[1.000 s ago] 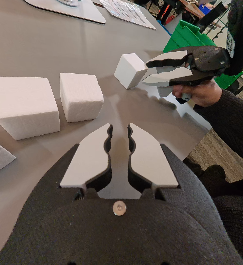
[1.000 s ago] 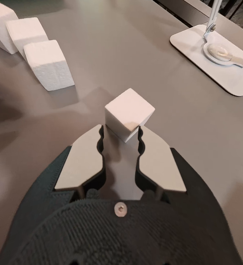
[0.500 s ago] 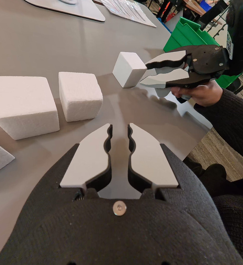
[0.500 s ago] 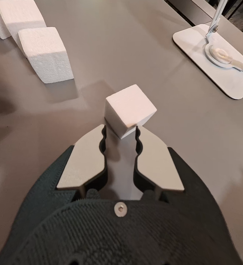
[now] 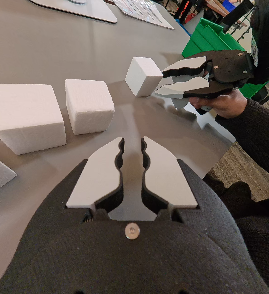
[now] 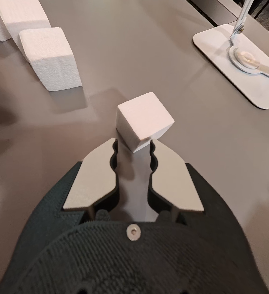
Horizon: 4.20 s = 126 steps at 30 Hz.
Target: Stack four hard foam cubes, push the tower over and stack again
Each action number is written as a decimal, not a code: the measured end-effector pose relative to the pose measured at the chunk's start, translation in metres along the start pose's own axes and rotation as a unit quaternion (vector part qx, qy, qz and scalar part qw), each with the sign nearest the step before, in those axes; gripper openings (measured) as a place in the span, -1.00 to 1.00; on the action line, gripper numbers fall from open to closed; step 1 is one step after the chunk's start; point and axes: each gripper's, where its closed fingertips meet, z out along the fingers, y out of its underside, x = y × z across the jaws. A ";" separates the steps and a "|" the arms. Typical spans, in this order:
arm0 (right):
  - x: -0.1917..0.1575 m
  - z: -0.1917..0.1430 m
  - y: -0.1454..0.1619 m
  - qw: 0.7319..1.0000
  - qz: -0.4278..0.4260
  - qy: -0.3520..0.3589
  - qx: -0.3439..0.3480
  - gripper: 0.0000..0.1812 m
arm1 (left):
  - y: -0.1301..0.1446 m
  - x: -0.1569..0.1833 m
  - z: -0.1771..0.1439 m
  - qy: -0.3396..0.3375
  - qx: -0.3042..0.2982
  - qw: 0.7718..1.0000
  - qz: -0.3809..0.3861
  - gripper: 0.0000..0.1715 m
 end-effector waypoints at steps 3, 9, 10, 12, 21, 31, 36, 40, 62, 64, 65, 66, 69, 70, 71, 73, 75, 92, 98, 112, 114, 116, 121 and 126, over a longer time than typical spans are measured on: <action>0.001 0.000 0.001 1.000 0.000 0.003 -0.002 -0.57 | 0.000 0.000 0.000 0.000 -0.001 1.000 0.000 -0.76; 0.005 0.001 0.001 1.000 0.003 0.015 -0.002 -0.60 | 0.000 0.000 0.000 0.001 -0.001 1.000 -0.001 -0.76; 0.006 0.001 0.001 1.000 0.003 0.017 -0.002 -0.61 | 0.000 0.000 0.000 0.001 -0.001 1.000 -0.001 -0.76; 0.007 0.001 0.002 1.000 0.003 0.023 -0.002 -0.65 | 0.000 0.000 0.000 0.000 -0.001 1.000 -0.001 -0.76; 0.008 0.003 0.001 0.999 -0.005 0.034 0.000 -0.75 | 0.001 0.000 0.001 0.000 -0.002 1.000 0.000 -0.76; 0.009 0.003 0.000 0.999 -0.004 0.037 0.001 -0.77 | 0.001 0.000 0.001 0.000 -0.004 1.000 0.000 -0.75; 0.011 0.001 -0.002 0.999 0.001 0.041 0.005 -0.77 | 0.001 0.000 0.001 0.000 -0.004 1.000 0.000 -0.75; 0.010 0.001 -0.001 0.999 0.002 0.037 0.003 -0.77 | 0.002 0.000 0.001 0.000 -0.005 1.000 0.000 -0.75; 0.007 0.002 0.002 0.999 0.001 0.031 -0.008 -0.77 | 0.004 0.000 0.002 0.000 -0.012 1.000 0.000 -0.74; 0.007 0.002 0.002 0.999 0.001 0.031 -0.008 -0.77 | 0.004 0.000 0.002 0.000 -0.013 1.000 0.000 -0.74; 0.007 0.002 0.002 0.999 0.001 0.031 -0.008 -0.77 | 0.004 0.000 0.002 0.000 -0.013 1.000 0.000 -0.74; 0.007 0.002 0.002 1.000 0.001 0.031 -0.008 -0.77 | 0.004 0.000 0.002 0.000 -0.013 1.000 0.000 -0.74; 0.007 0.002 0.002 0.999 0.001 0.031 -0.008 -0.77 | 0.004 0.000 0.002 0.000 -0.013 1.000 0.000 -0.74; 0.007 0.002 0.002 0.999 0.001 0.031 -0.008 -0.77 | 0.004 0.000 0.002 0.000 -0.013 1.000 0.000 -0.74; 0.007 0.002 0.002 0.999 0.001 0.031 -0.008 -0.77 | 0.004 0.000 0.002 0.000 -0.013 1.000 0.000 -0.74; 0.007 0.002 0.002 0.999 0.001 0.031 -0.008 -0.77 | 0.004 0.000 0.002 0.000 -0.013 1.000 0.000 -0.74; 0.007 0.002 0.002 1.000 0.001 0.031 -0.008 -0.77 | 0.004 0.000 0.002 0.000 -0.014 1.000 0.000 -0.74; -0.016 -0.028 -0.052 0.998 -0.015 0.024 0.059 -0.52 | -0.002 -0.005 0.000 -0.013 0.005 1.000 -0.006 -0.75; -0.084 0.008 -0.073 0.992 0.042 -0.084 0.083 -0.28 | -0.022 -0.024 -0.013 -0.059 0.069 0.995 -0.029 -0.76; -0.094 0.042 -0.093 0.996 -0.033 -0.041 0.074 -0.39 | -0.019 -0.023 -0.013 -0.042 0.063 0.995 -0.060 -0.75; -0.077 0.021 -0.108 0.993 -0.055 -0.014 0.102 -0.39 | -0.019 -0.024 -0.013 -0.043 0.062 0.995 -0.060 -0.75; -0.050 -0.004 -0.124 0.988 -0.076 0.018 0.136 -0.39 | -0.017 -0.023 -0.012 -0.039 0.058 0.996 -0.061 -0.75; 0.013 -0.047 -0.117 0.982 -0.084 -0.033 0.164 -0.39 | -0.015 -0.020 -0.010 -0.033 0.053 0.996 -0.058 -0.75; 0.035 -0.050 -0.083 0.975 -0.014 -0.149 0.162 -0.40 | -0.012 -0.017 -0.007 -0.027 0.041 0.997 -0.056 -0.74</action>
